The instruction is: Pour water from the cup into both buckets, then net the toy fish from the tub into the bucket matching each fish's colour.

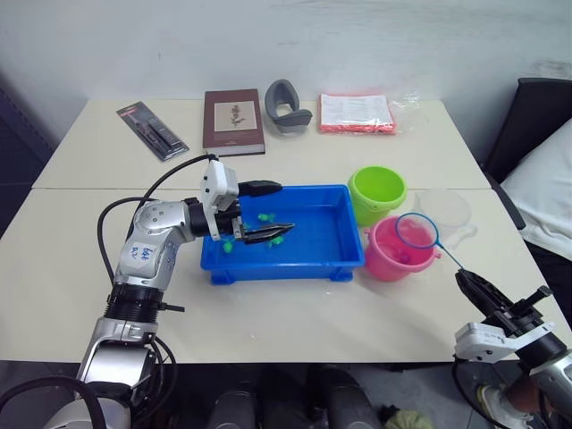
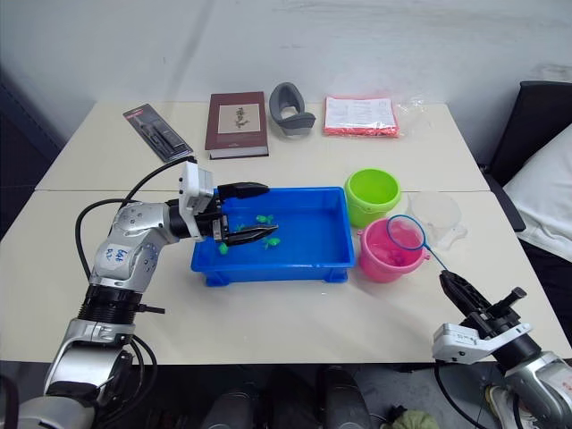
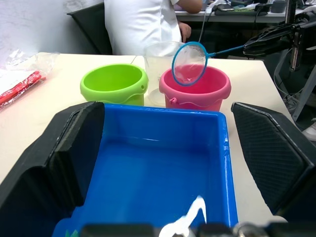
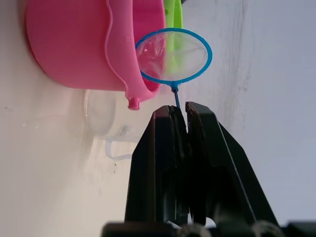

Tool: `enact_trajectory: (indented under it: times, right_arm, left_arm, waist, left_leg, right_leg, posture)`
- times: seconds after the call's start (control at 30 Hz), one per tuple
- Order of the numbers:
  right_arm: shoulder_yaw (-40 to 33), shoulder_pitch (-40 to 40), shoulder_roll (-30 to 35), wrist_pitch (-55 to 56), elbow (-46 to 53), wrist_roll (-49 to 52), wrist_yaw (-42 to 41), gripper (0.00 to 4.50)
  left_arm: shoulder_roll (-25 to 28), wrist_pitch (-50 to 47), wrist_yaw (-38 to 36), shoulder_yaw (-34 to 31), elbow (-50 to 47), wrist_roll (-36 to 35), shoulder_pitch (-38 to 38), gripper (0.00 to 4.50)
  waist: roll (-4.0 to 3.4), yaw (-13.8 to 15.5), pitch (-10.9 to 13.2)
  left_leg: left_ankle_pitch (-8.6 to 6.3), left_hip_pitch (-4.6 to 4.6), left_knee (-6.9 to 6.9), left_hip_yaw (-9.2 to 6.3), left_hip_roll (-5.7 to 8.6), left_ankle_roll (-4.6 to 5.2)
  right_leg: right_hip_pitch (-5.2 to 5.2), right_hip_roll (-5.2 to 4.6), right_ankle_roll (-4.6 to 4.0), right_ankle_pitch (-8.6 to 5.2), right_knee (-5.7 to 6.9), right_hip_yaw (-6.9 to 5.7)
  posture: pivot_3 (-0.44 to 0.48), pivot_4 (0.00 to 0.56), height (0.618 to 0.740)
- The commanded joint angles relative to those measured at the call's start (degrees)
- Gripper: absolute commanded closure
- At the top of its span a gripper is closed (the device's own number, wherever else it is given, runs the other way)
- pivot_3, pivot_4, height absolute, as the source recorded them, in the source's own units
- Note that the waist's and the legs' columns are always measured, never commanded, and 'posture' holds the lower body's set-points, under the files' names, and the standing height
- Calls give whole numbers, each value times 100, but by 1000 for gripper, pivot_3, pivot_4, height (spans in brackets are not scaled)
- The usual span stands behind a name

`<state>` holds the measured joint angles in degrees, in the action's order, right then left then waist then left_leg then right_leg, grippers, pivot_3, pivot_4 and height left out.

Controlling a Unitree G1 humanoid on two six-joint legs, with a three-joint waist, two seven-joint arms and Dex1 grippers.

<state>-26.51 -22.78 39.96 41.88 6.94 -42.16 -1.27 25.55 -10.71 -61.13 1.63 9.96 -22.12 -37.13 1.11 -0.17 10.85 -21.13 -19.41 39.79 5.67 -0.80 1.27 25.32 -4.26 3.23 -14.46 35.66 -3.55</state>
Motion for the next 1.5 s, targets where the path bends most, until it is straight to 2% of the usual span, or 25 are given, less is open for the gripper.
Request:
enact_trajectory:
  times: [0.03,0.13,0.23,0.3,0.43,0.53,0.7,0.9,1.07,1.5]
  right_arm:
    - [-131,55,41,-54,322,514,53,4500]
    - [-194,188,292,-263,733,1485,-448,4500]
    - [62,300,692,-759,1168,2929,-1377,4500]
    - [373,601,1186,-1252,1585,3410,-2079,4500]
    - [1179,2176,1436,-2848,2128,4257,-2704,4500]
    - [1962,3236,1254,-3894,2100,4499,-3149,4500]
    - [3115,4679,803,-5764,1775,4460,-3684,4500]
    - [3953,5316,368,-5854,1145,4132,-4153,4500]
    - [4215,5406,216,-5490,776,3901,-4344,4500]
    - [4882,5540,-320,-4865,-210,2861,-4303,4500]
  left_arm:
    - [75,44,0,-114,-194,-49,59,72]
    - [309,85,-128,-252,-230,-80,226,72]
    - [589,161,-254,-389,-231,-85,444,72]
    - [799,179,-232,-587,-211,-105,588,72]
    - [1259,-27,11,-1150,-325,-238,841,72]
    - [1667,36,-92,-1408,-285,-186,1173,72]
    - [1921,300,17,-1946,101,-190,1707,72]
    - [2007,82,38,-2039,-297,-267,2180,72]
    - [1976,-27,106,-1969,-511,-275,2192,72]
    - [1958,-191,207,-1939,-868,-270,2317,72]
  waist:
    - [0,-6,0]
    - [0,-23,0]
    - [1,-90,0]
    - [4,-107,2]
    - [16,-161,9]
    - [17,-133,10]
    - [17,-108,10]
    - [17,-72,9]
    - [16,-46,9]
    - [16,-152,9]
  left_leg:
    - [0,0,1,1,0,0]
    - [0,4,0,3,-1,0]
    - [0,13,-7,12,-3,0]
    - [1,15,-7,5,-7,-1]
    - [-1,19,-6,6,-14,1]
    - [-2,15,-8,-6,-15,-4]
    - [-6,-4,-8,-14,-8,4]
    - [-10,-40,-8,-36,-8,10]
    - [-10,-80,1,-47,-7,11]
    - [-9,-76,18,-46,-8,8]
  right_leg:
    - [0,-1,0,0,0,1]
    - [0,1,0,0,1,3]
    - [0,3,0,0,5,13]
    - [-3,4,-1,0,4,6]
    - [-3,2,-2,-1,6,5]
    - [3,0,-14,-7,11,-7]
    - [15,-21,-23,-12,10,-25]
    - [28,-27,-23,-12,-7,-55]
    - [49,-28,-17,-8,-4,-72]
    - [47,-27,-17,-8,-1,-74]
  posture:
    - [0,150,740]
    - [0,150,740]
    - [0,150,740]
    - [0,150,740]
    - [0,150,740]
    - [0,150,740]
    - [0,150,740]
    - [0,150,740]
    - [0,150,740]
    - [0,150,740]
